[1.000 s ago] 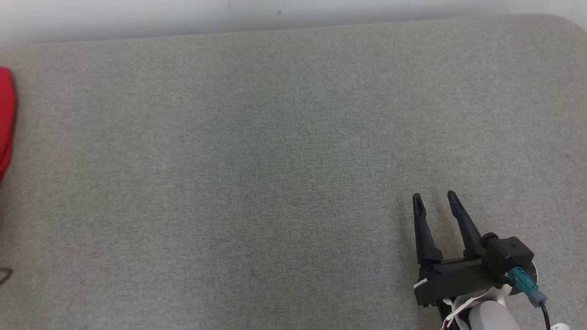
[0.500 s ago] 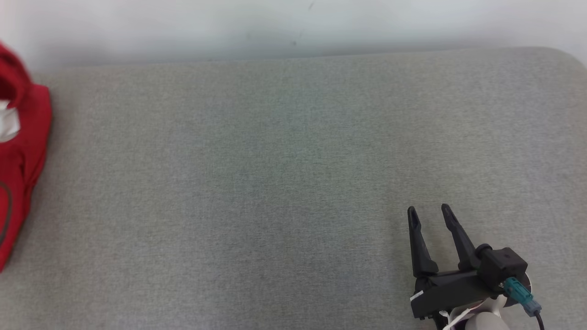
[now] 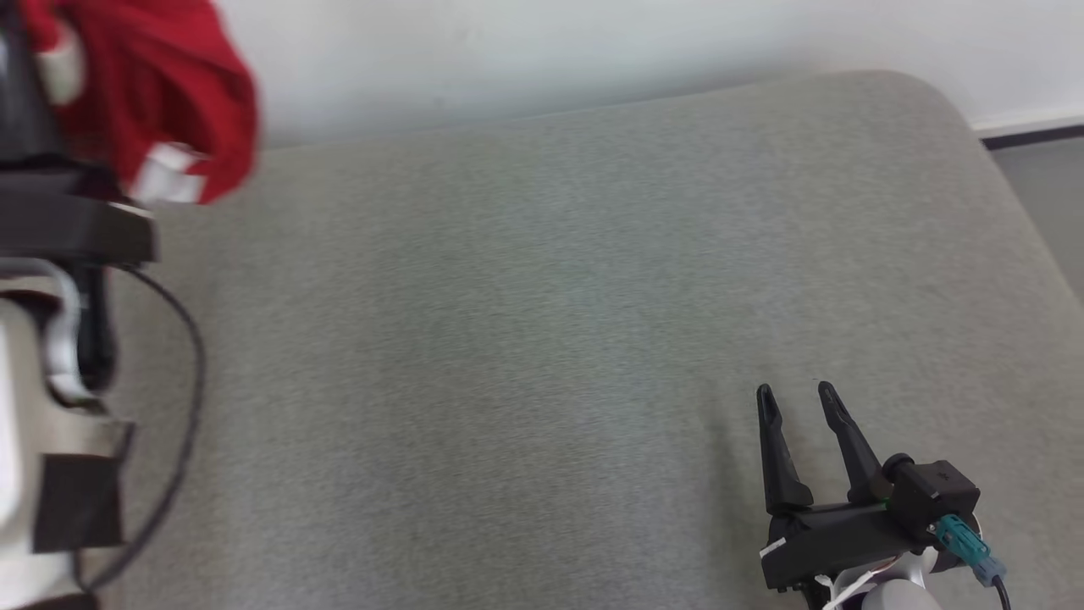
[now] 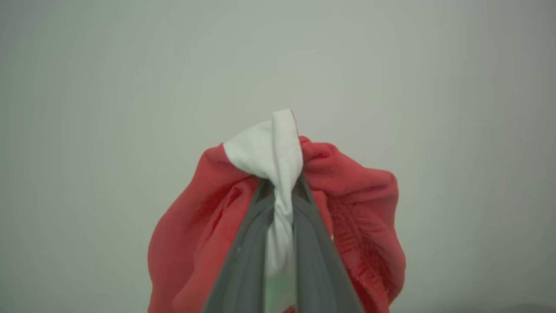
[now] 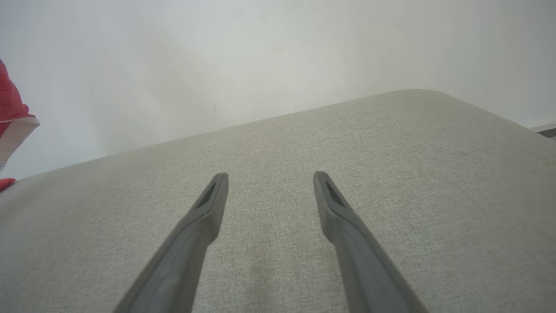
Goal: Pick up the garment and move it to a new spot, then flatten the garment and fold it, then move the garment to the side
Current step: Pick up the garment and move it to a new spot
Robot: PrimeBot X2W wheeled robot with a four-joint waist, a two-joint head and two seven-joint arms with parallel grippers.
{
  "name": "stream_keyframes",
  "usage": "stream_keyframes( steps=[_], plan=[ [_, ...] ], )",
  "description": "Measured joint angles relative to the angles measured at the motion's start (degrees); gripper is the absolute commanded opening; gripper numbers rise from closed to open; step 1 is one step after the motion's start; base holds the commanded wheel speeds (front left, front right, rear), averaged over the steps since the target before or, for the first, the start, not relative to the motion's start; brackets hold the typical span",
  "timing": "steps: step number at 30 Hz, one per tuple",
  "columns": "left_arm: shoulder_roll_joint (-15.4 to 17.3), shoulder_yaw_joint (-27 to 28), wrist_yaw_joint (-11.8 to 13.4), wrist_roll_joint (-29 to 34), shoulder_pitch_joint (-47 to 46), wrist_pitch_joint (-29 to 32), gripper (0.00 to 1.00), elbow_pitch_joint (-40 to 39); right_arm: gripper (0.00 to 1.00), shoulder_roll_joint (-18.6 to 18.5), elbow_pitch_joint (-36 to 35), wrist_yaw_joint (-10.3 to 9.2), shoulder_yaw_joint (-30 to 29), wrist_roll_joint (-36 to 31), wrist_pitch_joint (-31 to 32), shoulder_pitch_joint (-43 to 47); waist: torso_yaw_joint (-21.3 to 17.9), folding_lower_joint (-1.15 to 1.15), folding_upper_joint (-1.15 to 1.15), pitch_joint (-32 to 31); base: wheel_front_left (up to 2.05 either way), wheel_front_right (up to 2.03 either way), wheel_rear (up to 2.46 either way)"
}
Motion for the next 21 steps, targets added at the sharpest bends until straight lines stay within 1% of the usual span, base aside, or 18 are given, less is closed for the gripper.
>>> stream_keyframes(
  steps=[6,11,15,18,21],
  plan=[
    [-4.57,-4.85,0.05,-0.12,1.62,1.74,0.00,-4.14,1.00,0.00,0.18,-0.01,-0.04,0.58,0.00,0.53,-3.94,0.00,0.00,-0.46,0.00,0.00,0.00],
    [-8.62,-8.18,-0.04,-1.36,2.74,1.89,0.00,-5.42,1.00,-0.01,0.27,0.00,-0.16,1.13,0.00,1.19,-6.48,0.00,0.00,-0.80,0.00,0.00,0.00],
    [-10.53,-11.35,-0.12,-1.99,4.53,1.57,0.00,-4.32,1.00,0.00,0.38,0.00,-0.24,1.33,0.00,1.64,-7.59,0.00,0.00,-0.84,0.00,0.00,0.00],
    [-11.73,-13.36,-0.13,-3.85,6.45,0.92,0.00,-2.20,1.00,-0.02,0.51,-0.01,-0.41,1.34,0.00,1.81,-7.66,0.00,0.00,-0.44,0.00,0.00,0.00],
    [-12.21,-15.03,-0.52,-6.38,8.78,0.20,0.00,1.24,1.00,0.00,0.65,0.00,-0.40,1.49,0.00,1.78,-7.56,0.01,0.00,-0.08,0.00,0.00,0.00]
  ],
)
